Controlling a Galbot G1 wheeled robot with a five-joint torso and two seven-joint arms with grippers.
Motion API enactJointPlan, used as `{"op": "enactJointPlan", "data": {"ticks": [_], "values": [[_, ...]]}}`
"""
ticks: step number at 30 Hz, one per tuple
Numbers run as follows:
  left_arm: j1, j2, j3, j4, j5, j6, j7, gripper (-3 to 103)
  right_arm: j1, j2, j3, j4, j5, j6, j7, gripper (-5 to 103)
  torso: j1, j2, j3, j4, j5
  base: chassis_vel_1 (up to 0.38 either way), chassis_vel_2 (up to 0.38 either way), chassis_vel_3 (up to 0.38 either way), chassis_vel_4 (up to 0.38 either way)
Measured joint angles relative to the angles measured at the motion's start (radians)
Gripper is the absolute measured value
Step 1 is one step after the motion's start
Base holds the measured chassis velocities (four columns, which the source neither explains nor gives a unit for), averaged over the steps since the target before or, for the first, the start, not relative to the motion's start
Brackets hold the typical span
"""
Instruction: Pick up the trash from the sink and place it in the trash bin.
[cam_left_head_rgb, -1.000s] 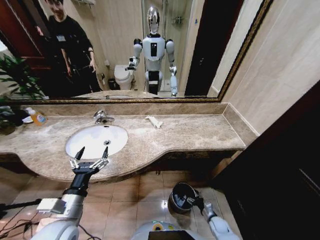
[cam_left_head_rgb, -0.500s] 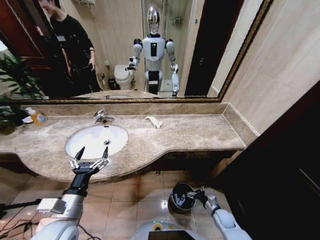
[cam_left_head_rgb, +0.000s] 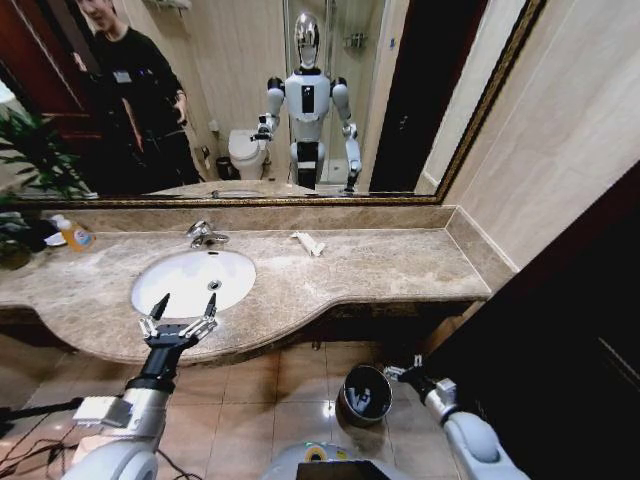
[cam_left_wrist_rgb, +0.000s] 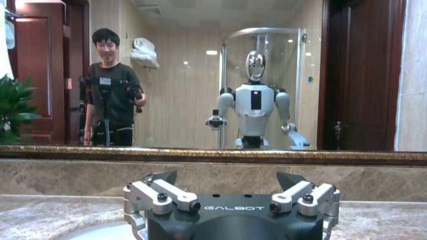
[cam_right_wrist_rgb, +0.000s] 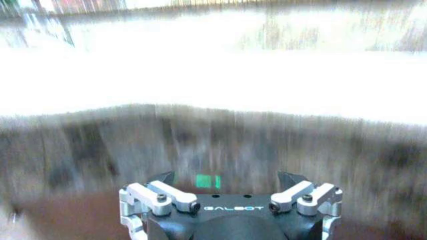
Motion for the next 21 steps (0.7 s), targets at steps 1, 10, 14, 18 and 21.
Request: {"op": "enactJointPlan", "data": {"ticks": [1, 10, 14, 18, 21], "values": [[0.0, 0.0, 0.0, 0.0, 0.0, 0.0, 0.0, 100, -0.026, -0.004, 0.03, 0.069, 0.024, -0.013, 0.004, 100, 0.0, 0.0, 0.0, -0.0002, -0.0001, 0.0, 0.0, 0.0, 0.0], [0.0, 0.0, 0.0, 0.0, 0.0, 0.0, 0.0, 100, 0.069, -0.041, 0.042, 0.316, 0.103, -0.159, 0.127, 100, 0.0, 0.0, 0.0, 0.0, 0.0003, 0.0, 0.0, 0.0, 0.0], [0.0, 0.0, 0.0, 0.0, 0.0, 0.0, 0.0, 100, 0.183, -0.075, -0.026, 0.279, 0.088, -0.21, 0.136, 100, 0.0, 0.0, 0.0, 0.0001, 0.0003, 0.0, 0.0, 0.0, 0.0], [0.0, 0.0, 0.0, 0.0, 0.0, 0.0, 0.0, 100, 0.269, -0.12, -0.076, 0.215, 0.105, -0.231, 0.125, 100, 0.0, 0.0, 0.0, -0.0001, 0.0006, 0.0, 0.0, 0.0, 0.0], [0.0, 0.0, 0.0, 0.0, 0.0, 0.0, 0.0, 100, 0.329, -0.152, -0.109, 0.18, 0.147, -0.249, 0.123, 100, 0.0, 0.0, 0.0, -0.0002, 0.0004, 0.0, 0.0, 0.0, 0.0]]}}
